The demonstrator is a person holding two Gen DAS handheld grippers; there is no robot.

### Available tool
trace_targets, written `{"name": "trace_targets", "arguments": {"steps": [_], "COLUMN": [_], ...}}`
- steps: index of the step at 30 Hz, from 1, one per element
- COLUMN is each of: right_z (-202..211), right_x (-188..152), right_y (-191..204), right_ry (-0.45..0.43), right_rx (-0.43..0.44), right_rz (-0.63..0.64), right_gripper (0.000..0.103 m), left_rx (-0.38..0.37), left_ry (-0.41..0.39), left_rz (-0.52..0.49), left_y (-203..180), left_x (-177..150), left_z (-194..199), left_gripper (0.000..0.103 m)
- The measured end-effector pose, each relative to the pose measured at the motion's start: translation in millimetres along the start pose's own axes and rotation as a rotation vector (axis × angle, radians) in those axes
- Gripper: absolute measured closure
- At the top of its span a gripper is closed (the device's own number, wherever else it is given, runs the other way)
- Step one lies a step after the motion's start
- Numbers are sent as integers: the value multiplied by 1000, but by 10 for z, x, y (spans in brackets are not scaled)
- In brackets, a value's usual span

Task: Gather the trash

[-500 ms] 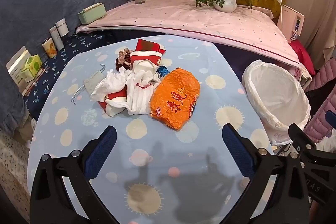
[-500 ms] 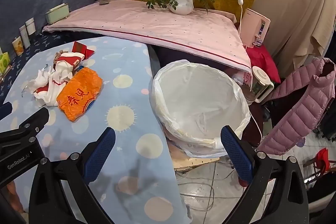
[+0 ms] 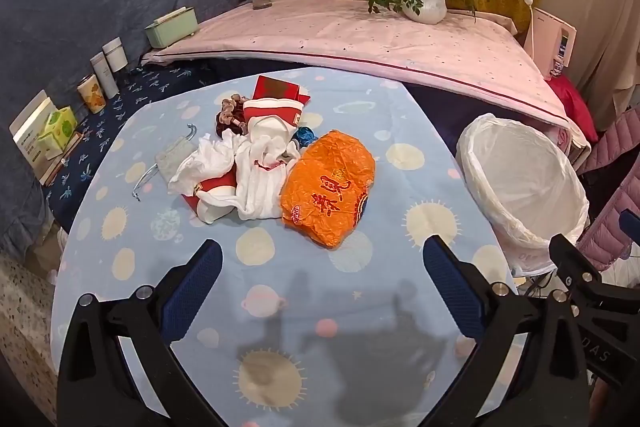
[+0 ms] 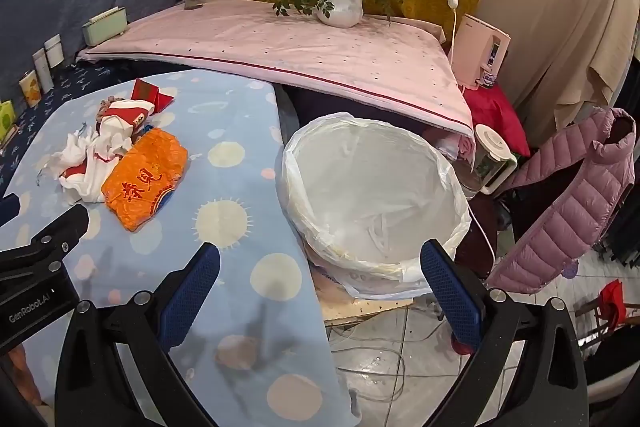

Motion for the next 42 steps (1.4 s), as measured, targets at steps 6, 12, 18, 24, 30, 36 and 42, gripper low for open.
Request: {"name": "trace_targets", "arguments": {"steps": [6, 12, 18, 24, 30, 36, 42], "right_z": [-9, -4, -7, -8, -31, -32, -39], "right_x": [-8, -6, -4, -3, -19, -13, -11], "right_y": [-3, -31, -19, -17, -129, -111, -89], "right_ry": [2, 1, 2, 4, 13, 16, 18], "right_rx": [-1, -2, -2, -2, -8, -14, -13], "right_rz": [1, 1, 0, -1, -11, -8, -8], "right_gripper": [7, 7, 7, 7, 7, 7, 7], "left_rx": [-2, -3, -3, -4, -3, -3, -4], "left_ry": [2, 1, 1, 2, -1, 4, 4], "left_rz": [-4, -8, -7, -5, -5, -5, -5], "left_y": [-70, -131, -95, -60, -110, -69, -58], "left_x": [-18, -25, -9, -4, -9, -2, -4], "left_z": [4, 22, -22, -17, -19, -18, -17], "left_gripper": [7, 7, 7, 7, 7, 7, 7]}}
Point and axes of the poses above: each gripper's, at about its wrist camera, not at the fingertips, and z roughly against the way its jaws point, y to its left, x to its top, the point moved 6 cm from there along -z, roughly the way its jaws point, and after that the axes turned 5 degrees about -z, right-handed, at the moved point
